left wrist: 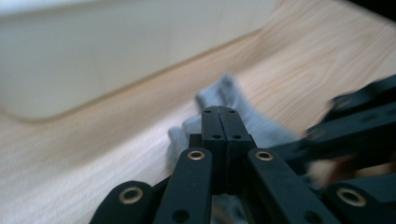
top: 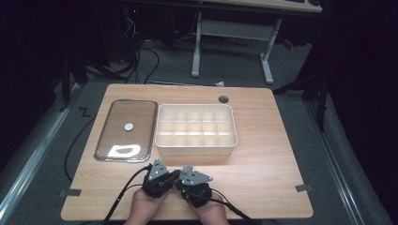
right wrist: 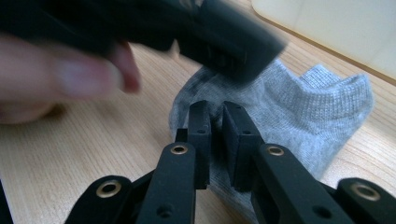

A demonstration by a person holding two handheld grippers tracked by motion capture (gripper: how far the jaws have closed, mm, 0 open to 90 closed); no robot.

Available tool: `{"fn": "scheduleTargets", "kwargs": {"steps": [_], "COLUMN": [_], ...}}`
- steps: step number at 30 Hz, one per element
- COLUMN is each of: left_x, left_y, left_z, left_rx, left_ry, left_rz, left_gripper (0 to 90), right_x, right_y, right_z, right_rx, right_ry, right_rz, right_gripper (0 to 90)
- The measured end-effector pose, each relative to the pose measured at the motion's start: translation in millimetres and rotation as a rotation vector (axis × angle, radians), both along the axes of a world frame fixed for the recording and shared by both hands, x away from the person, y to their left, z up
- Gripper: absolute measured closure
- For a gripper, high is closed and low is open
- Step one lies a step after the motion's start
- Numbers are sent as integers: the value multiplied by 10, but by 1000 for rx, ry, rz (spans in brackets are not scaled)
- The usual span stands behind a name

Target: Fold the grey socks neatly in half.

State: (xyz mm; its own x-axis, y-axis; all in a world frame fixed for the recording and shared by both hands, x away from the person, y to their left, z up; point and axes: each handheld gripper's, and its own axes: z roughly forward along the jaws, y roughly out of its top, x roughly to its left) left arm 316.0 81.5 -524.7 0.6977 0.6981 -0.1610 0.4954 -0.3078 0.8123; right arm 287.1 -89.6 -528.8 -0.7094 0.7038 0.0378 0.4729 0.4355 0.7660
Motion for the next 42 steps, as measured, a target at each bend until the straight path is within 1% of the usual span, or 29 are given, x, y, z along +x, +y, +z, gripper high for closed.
{"fn": "scheduleTargets", "kwargs": {"steps": [1,3,4,5,6,7,8,9,11,14,17,19,20,21,23,24,25,27,28,29,30,32,33,34,37,38,40,41,42], "left_x": [0,9,6,6,4,2,1,1,-2,-4,-6,-10,-35,-35,-139,-139,-198,-261,-274,-275,-262,-217,-211,-219,-254,-257,-251,-247,-246], "left_y": [0,17,22,22,24,26,28,31,40,54,61,60,69,69,75,75,63,25,2,-26,-48,-59,-56,-49,-83,-83,-70,-62,-61], "left_z": [0,-32,-34,-34,-40,-52,-55,-58,-62,-70,-66,-63,-28,-28,111,111,173,211,200,167,118,9,-26,-48,-65,-71,-81,-80,-81], "left_rx": [0,17,21,21,20,16,13,11,14,14,23,20,17,17,-19,-19,-34,-38,-33,-13,24,88,93,91,137,141,121,119,117], "left_ry": [0,5,2,2,2,1,2,2,0,-5,-14,-17,-30,-30,-60,-60,-82,-90,-86,-86,-77,-29,-23,-32,-77,-83,-77,-71,-71], "left_rz": [0,-1,-6,-6,-8,-8,-8,-9,-11,-15,-14,-8,2,2,-4,-4,-14,-30,-38,-37,-32,-20,-17,-18,-21,-26,-21,-20,-19], "left_gripper": [900,900,900,900,900,900,900,900,900,900,900,900,900,900,900,891,891,868,863,860,860,870,870,875,894,896,896,896,896], "right_x": [0,-23,-75,-75,-102,-107,-92,-68,-22,-9,-18,-20,-21,-21,-19,-19,-21,-24,-24,-24,-22,-28,-28,-31,-39,-34,-35,-47,-64], "right_y": [0,-24,-72,-72,-102,-156,-176,-190,-206,-212,-216,-215,-226,-226,-233,-233,-230,-231,-233,-234,-238,-253,-253,-260,-282,-284,-284,-293,-315], "right_z": [0,32,106,106,158,238,252,243,171,40,-1,-4,-15,-15,-22,-22,-21,-23,-23,-24,-25,-22,-22,-22,-25,-22,2,31,58], "right_rx": [0,10,38,38,47,51,44,31,5,-26,-24,-24,-14,-14,-7,-7,-8,-8,-9,-9,-10,-14,-14,-15,-10,-8,-11,-11,4], "right_ry": [0,7,-24,-24,-50,-83,-88,-85,-51,-5,-12,-13,-13,-13,-12,-12,-13,-13,-14,-15,-18,-18,-18,-19,-18,-16,-2,-5,-6], "right_rz": [0,9,12,12,2,-21,-31,-42,-50,-51,-46,-47,-47,-47,-45,-45,-47,-46,-45,-44,-41,-42,-42,-40,-39,-39,-57,-80,-95], "right_gripper": [825,847,856,856,857,856,856,856,852,849,852,852,853,853,853,853,853,853,853,853,853,856,856,856,856,855,854,833,816]}}
